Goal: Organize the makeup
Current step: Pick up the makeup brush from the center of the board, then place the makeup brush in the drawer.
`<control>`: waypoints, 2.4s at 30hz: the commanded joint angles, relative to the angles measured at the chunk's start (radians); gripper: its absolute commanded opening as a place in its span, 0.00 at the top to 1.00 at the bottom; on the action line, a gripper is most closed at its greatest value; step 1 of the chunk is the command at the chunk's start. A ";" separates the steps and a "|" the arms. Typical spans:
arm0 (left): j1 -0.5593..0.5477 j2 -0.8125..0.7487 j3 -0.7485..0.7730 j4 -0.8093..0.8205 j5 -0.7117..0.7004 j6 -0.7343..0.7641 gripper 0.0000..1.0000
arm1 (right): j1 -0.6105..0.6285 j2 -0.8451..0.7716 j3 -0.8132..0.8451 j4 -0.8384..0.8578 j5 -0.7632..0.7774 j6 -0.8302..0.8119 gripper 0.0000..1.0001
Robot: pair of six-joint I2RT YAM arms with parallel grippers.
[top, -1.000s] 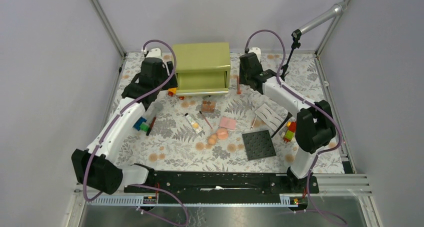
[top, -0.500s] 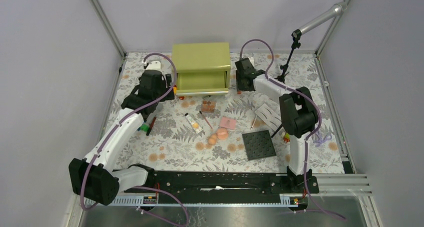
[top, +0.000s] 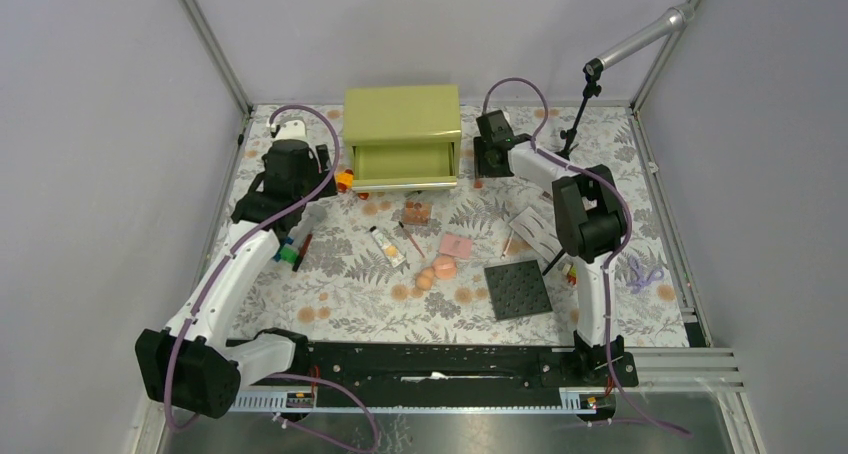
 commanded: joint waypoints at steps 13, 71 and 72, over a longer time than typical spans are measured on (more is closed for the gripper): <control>0.032 0.001 0.001 0.059 0.067 0.001 0.27 | -0.004 0.061 0.052 0.064 -0.132 0.038 0.43; 0.061 -0.002 0.004 0.059 0.109 0.003 0.27 | 0.185 -0.450 -0.219 0.404 -0.676 -0.821 0.98; 0.061 -0.002 0.004 0.059 0.110 0.003 0.27 | 0.193 -0.415 -0.167 0.349 -0.686 -0.855 0.96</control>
